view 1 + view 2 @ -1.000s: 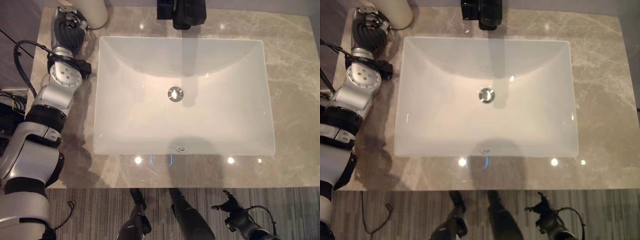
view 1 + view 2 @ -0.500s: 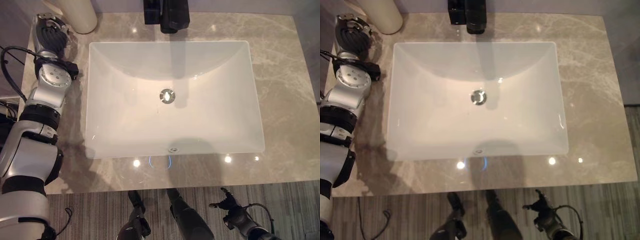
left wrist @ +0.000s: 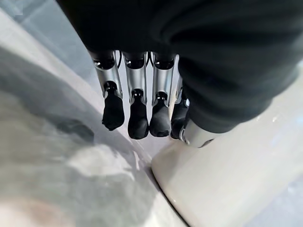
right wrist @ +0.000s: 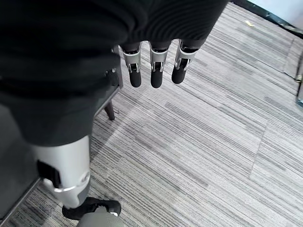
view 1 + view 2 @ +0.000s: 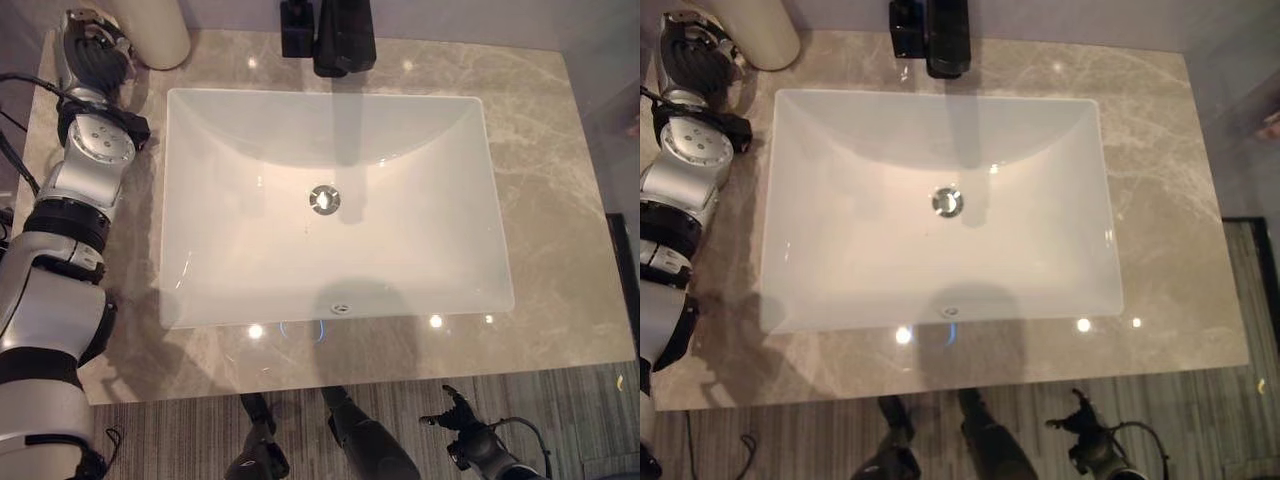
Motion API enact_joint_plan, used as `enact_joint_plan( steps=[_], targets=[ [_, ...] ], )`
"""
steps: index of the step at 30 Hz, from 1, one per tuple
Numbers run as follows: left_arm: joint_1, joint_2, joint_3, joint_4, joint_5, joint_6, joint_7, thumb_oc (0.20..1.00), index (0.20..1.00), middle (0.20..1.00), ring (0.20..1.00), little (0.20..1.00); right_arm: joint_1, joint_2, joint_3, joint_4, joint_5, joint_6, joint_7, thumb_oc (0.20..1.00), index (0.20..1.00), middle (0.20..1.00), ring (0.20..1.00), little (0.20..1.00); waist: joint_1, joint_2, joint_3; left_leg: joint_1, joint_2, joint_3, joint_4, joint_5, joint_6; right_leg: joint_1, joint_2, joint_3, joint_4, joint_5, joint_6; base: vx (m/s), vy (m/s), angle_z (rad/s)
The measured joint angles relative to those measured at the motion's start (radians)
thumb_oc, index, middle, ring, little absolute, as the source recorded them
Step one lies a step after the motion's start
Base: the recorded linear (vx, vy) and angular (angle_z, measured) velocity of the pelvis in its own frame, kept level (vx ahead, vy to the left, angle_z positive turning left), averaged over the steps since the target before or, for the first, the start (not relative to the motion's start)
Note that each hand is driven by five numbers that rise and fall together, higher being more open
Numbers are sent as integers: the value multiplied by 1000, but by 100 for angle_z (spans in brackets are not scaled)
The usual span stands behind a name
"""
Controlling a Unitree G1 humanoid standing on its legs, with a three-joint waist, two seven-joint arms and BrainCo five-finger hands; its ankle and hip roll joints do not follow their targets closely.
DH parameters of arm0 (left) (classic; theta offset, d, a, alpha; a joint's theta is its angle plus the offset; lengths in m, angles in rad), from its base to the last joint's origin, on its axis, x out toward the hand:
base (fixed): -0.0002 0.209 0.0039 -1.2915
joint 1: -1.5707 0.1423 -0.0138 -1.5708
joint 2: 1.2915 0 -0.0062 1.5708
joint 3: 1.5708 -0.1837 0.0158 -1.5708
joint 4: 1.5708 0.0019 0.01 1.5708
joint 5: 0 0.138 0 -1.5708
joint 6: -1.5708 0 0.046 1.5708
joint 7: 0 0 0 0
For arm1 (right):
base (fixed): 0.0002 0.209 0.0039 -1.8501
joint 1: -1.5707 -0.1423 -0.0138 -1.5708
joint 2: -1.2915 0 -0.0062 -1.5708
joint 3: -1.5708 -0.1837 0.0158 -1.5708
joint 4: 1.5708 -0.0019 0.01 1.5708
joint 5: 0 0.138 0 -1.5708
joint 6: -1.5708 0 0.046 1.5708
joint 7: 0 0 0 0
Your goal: Put brush and paste in cup on sink, flatten towel.
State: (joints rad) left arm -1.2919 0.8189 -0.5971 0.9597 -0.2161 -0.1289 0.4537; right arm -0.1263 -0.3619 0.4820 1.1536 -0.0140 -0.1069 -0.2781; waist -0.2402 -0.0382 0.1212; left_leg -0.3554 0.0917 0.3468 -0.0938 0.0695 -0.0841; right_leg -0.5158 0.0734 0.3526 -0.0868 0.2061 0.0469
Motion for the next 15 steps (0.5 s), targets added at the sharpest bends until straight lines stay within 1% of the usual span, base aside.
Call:
enact_joint_plan(
  steps=[2,3,4,5,6,7,8,9,11,14,15],
  targets=[
    [1,-4,-6,-16,1,-2,0,200,200,200,200,200,1,1,0,2,0,0,0,1000,1000,1000,1000,1000,-1,-1,0,-2,-1,0,0,0,0,-2,0,0,0,0,0,0,0,0],
    [13,-19,-1,-60,-4,-1,2,200,200,200,200,200,3,3,-3,8,0,0,0,1000,1000,1000,1000,1000,2,-1,0,-4,-1,0,0,0,0,-4,0,1,0,0,0,0,0,0],
    [41,-20,25,-117,-12,-4,3,200,200,200,200,200,4,4,-3,12,0,0,0,1000,1000,1000,1000,1000,4,-1,0,-6,0,-1,0,-1,0,-5,0,0,0,0,1,10,0,4],
    [61,-116,59,-130,-38,-32,9,200,200,200,200,200,10,11,-10,13,0,2,0,1000,1000,1000,1000,1000,8,-4,-2,-7,0,-5,0,-1,-1,-7,-1,-5,5,-1,-1,9,8,11],
    [50,-159,80,-125,-50,-43,13,200,200,200,200,200,10,16,-8,27,0,3,2,1000,1000,1000,1000,1000,11,-4,-4,-4,1,-10,0,-4,-1,-1,-2,-7,5,-13,1,64,97,4],
    [48,-173,46,-117,-51,-43,10,200,200,200,200,200,-2,23,-2,29,-1,1,9,1000,1000,1000,1000,1000,5,-16,-14,5,0,-2,0,-3,0,-5,4,-3,21,-7,-3,68,95,-8],
    [49,-165,18,-104,-48,-42,9,200,200,200,200,200,-8,25,-2,28,-1,-3,9,1000,1000,1000,1000,1000,-2,-20,-24,8,0,4,0,-9,-1,-5,3,4,22,-20,3,72,108,-24],
    [56,-166,21,-80,-47,-41,12,200,200,200,200,200,-9,26,-4,27,-1,-3,8,1000,1000,1000,1000,1000,-22,-26,-39,10,-2,20,0,-12,1,-7,4,14,21,-19,6,16,36,-26],
    [58,-164,30,-67,-47,-39,24,200,200,200,200,200,0,27,0,26,-1,-1,7,1000,1000,1000,1000,1000,-32,-32,-44,16,-3,32,0,-14,1,-6,5,27,21,-15,6,14,22,-20],
    [59,-166,46,-35,-38,-31,50,200,200,200,200,200,8,38,15,18,-1,2,10,1000,1000,1000,1000,1000,-32,-42,-51,33,1,55,0,-18,1,1,14,47,24,-6,2,8,0,-21],
    [59,-174,51,-14,-38,-17,62,200,200,200,200,200,6,40,27,11,-2,2,11,1000,1000,1000,1000,1000,-35,-43,-51,46,3,57,0,-18,1,14,16,49,24,-5,2,3,11,-12]
  ],
)
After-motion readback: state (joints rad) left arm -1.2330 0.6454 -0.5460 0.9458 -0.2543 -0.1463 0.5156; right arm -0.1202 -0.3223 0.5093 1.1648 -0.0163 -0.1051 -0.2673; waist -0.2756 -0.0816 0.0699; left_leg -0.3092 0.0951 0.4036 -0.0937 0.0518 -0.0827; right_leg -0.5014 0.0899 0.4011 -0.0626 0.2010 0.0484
